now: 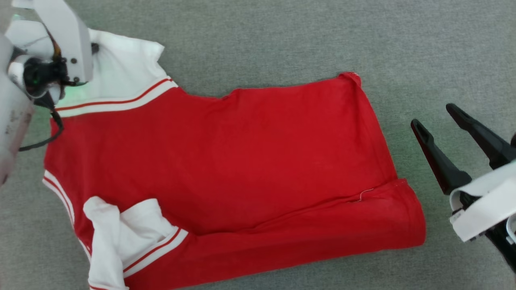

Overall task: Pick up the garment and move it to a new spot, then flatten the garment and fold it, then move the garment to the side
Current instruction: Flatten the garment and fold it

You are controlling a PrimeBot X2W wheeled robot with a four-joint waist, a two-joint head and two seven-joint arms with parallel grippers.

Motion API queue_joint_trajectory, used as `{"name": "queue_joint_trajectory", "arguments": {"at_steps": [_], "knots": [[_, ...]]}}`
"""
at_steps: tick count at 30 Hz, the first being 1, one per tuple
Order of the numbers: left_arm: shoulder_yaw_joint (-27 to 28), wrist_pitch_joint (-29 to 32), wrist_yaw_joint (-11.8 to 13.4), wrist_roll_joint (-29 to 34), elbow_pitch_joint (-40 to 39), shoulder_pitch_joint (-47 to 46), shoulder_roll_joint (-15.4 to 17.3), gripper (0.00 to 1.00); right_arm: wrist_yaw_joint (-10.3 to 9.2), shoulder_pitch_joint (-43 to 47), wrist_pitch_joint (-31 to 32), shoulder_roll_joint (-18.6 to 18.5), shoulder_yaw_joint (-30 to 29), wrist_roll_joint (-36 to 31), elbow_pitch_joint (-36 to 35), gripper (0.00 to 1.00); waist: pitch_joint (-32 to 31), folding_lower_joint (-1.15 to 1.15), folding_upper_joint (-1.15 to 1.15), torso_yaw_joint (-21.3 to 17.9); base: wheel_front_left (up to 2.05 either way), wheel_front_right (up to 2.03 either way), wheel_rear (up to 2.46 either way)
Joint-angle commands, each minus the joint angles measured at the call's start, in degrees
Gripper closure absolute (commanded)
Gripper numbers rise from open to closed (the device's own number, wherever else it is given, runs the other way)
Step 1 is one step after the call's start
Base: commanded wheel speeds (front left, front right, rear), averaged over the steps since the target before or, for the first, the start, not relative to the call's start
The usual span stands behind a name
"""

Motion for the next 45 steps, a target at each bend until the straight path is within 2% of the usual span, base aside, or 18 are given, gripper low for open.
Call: {"name": "queue_joint_trajectory", "arguments": {"at_steps": [1,6,13,25,26,27,28,35,45], "knots": [[-0.9,0.1,-0.4,0.5,0.3,1.2,-1.0,1.00,-0.06,-2.1,2.0,-0.4,0.4,0.6,0.2,0.00,-0.4,0.00,0.00,0.8,0.00,0.00,0.00],[-1.0,-0.7,-0.7,0.6,0.1,0.0,-2.8,1.00,-0.06,-7.0,7.6,-0.9,1.7,1.3,2.0,0.00,0.0,0.00,0.00,2.4,0.00,0.00,0.00],[-1.6,-1.4,-1.0,0.8,0.0,-1.9,-5.1,1.00,-0.06,-13.5,15.4,-1.2,4.4,2.2,7.9,0.00,1.1,0.00,0.00,4.7,0.00,0.00,0.00],[-2.6,-2.1,-1.0,0.0,-0.6,-2.8,-6.6,1.00,-0.05,-22.0,27.8,0.6,9.4,3.0,18.2,0.00,2.2,0.00,0.00,6.3,0.00,0.00,0.00],[-2.7,-2.2,-1.0,-0.1,-0.7,-2.8,-6.6,1.00,-0.05,-22.6,28.9,0.5,10.2,3.0,18.7,0.15,2.3,0.00,0.00,6.4,0.00,0.00,0.00],[-2.8,-2.3,-1.0,-0.3,-0.7,-2.8,-6.6,1.00,-0.05,-23.2,29.5,0.5,10.7,3.2,19.2,0.71,2.3,0.00,0.00,6.4,0.00,0.00,0.00],[-2.8,-2.3,-1.0,-0.5,-0.7,-2.8,-6.6,1.00,-0.05,-23.7,30.3,0.7,11.1,3.6,19.6,1.00,2.3,0.00,0.00,6.5,0.00,0.00,0.00],[-2.3,-4.6,-1.0,-1.8,-1.1,-2.9,-6.2,1.00,-0.06,-26.2,32.1,-0.4,11.4,5.0,21.3,1.00,1.4,0.00,0.00,7.5,0.00,0.00,0.00],[-1.5,-8.6,-1.0,-4.2,-5.7,-1.9,-4.0,1.00,-0.06,-23.5,27.2,-3.9,10.1,6.6,20.2,1.00,-2.1,0.00,0.00,10.6,0.00,0.00,0.00]]}}
